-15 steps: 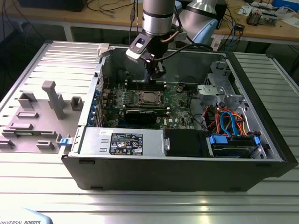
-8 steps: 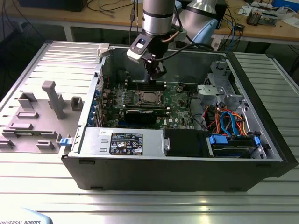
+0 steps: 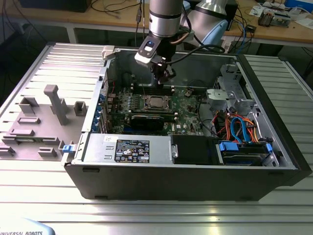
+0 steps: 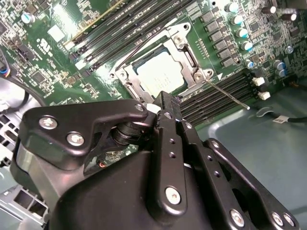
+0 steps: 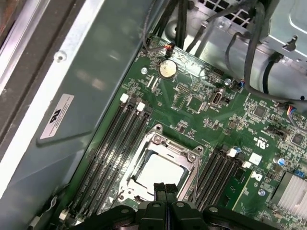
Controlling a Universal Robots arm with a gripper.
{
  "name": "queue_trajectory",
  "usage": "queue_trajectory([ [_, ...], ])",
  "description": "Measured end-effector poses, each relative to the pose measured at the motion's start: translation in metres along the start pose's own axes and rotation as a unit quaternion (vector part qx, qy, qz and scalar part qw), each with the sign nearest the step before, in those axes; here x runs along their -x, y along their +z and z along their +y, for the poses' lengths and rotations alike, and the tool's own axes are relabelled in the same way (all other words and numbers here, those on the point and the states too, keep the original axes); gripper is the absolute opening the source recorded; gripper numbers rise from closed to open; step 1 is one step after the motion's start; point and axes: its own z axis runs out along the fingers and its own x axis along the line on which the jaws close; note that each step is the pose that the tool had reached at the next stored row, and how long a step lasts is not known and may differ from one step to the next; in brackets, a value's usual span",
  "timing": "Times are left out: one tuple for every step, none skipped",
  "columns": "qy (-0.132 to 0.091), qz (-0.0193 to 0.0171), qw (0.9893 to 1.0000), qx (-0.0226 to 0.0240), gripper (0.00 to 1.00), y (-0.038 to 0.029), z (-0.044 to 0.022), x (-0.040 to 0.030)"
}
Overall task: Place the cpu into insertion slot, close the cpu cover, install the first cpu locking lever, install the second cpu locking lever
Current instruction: 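Install the first cpu locking lever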
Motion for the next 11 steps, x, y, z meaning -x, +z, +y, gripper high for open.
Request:
queue_trajectory([
  [-0.007, 0.0000, 1.0000, 0.0002, 0.11, 0.0000, 0.0000, 0.0000],
  [-0.011, 0.0000, 0.9999, 0.0004, 0.11, 0.0000, 0.0000, 0.0000],
  [-0.017, -0.0001, 0.9999, 0.0005, 0.11, 0.0000, 0.0000, 0.0000],
  [-0.021, -0.0001, 0.9998, 0.0007, 0.11, 0.0000, 0.0000, 0.0000],
  [-0.025, -0.0001, 0.9997, 0.0008, 0.11, 0.0000, 0.0000, 0.0000],
  [-0.026, -0.0001, 0.9997, 0.0009, 0.11, 0.0000, 0.0000, 0.0000],
  [-0.026, -0.0001, 0.9997, 0.0008, 0.11, 0.0000, 0.0000, 0.0000],
  [-0.026, -0.0001, 0.9996, 0.0008, 0.11, 0.0000, 0.0000, 0.0000],
  [-0.027, -0.0001, 0.9996, 0.0009, 0.11, 0.0000, 0.0000, 0.0000],
  [-0.028, -0.0001, 0.9996, 0.0009, 0.11, 0.0000, 0.0000, 0.0000],
  [-0.028, -0.0001, 0.9996, 0.0009, 0.11, 0.0000, 0.0000, 0.0000],
])
